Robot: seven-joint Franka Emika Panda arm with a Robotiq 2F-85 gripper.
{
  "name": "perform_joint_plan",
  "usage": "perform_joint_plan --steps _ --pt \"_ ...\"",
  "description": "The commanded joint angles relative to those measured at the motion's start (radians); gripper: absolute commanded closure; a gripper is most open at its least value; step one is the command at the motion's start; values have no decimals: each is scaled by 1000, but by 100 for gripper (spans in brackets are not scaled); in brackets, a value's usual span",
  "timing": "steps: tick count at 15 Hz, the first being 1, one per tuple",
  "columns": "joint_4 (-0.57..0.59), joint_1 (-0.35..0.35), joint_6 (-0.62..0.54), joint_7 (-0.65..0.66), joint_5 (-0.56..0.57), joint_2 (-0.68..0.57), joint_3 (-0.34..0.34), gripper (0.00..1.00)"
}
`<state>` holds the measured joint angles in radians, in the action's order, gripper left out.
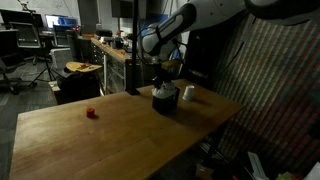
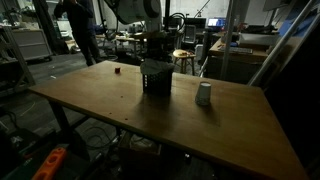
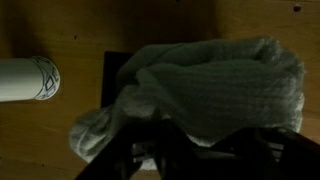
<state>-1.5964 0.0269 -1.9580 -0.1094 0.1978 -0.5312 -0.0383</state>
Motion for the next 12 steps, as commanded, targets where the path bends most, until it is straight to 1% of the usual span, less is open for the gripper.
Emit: perform_joint_plan --steps 1,3,4,6,9,12 --pt "18 5 6 -7 -32 23 13 15" --pt "10 3 1 -8 -35 45 16 1" --pt "5 1 -1 -7 -34 55 18 0" --pt "-5 -2 -3 -8 -33 75 22 0" --pt "-15 -6 -11 -6 -31 92 27 3" --pt "-29 -9 -13 -7 -30 105 32 3"
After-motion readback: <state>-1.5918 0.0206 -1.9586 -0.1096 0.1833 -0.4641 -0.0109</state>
